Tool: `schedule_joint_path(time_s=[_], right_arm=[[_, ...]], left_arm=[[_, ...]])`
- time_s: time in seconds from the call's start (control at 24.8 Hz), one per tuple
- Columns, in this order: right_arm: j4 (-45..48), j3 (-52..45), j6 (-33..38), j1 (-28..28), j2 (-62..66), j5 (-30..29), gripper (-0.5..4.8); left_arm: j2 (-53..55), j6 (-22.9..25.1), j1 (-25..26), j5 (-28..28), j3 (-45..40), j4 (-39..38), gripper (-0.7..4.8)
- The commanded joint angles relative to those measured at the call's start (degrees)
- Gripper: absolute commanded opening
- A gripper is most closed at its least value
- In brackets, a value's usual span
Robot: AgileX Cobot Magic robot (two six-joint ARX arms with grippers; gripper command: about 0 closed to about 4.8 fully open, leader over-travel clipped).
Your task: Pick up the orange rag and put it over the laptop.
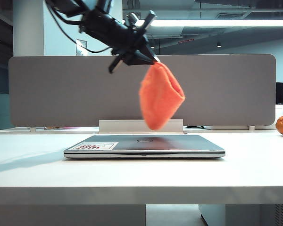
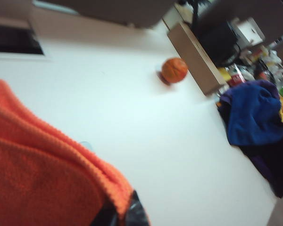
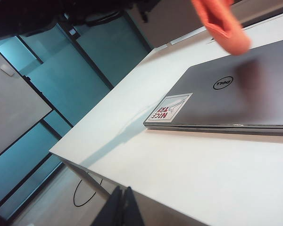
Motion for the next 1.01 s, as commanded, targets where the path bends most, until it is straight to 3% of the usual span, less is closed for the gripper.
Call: schedule_joint_path(time_s=[0.04, 0.16, 0.32, 0.44, 0.65, 0.81, 0.93, 1.01], right_arm=[[0.57, -0.17, -0.02, 0.07, -0.07, -0.26, -0.05], [0.59, -0.17, -0.02, 0.07, -0.07, -0.28, -0.05], [0.57, -0.17, -0.02, 0.04, -0.07, -0.28, -0.05], [0.59, -0.17, -0.02, 0.04, -0.07, -0.26, -0.05], [0.57, -0.17, -0.04, 0.04, -0.07, -0.26, -0.05], [0.57, -0.17, -0.04, 0.04, -0.07, -0.26, -0.05], [0.57, -0.17, -0.02, 0.07, -0.07, -0.28, -0.05], [0.57, -0.17, -0.02, 0.07, -0.07, -0.28, -0.05]], left_arm=[[2.32, -0.17, -0.79, 2.82, 2.08, -2.67, -0.06], [4.33, 0.50, -0.68, 1.51, 1.86, -9.07, -0.06], [4.63, 7.56, 0.79, -3.96, 1.86, -19.76, -0.06], [4.63, 10.12, 1.75, -6.88, 1.86, -25.44, -0.06], [4.63, 14.38, 2.60, -14.75, 1.86, -31.80, -0.06], [4.66, 15.69, 2.75, -16.59, 1.86, -33.16, 0.05], [4.66, 15.72, 2.75, -18.64, 1.86, -33.22, 2.00], [4.63, 15.72, 2.75, -19.21, 1.86, -33.24, 2.81]])
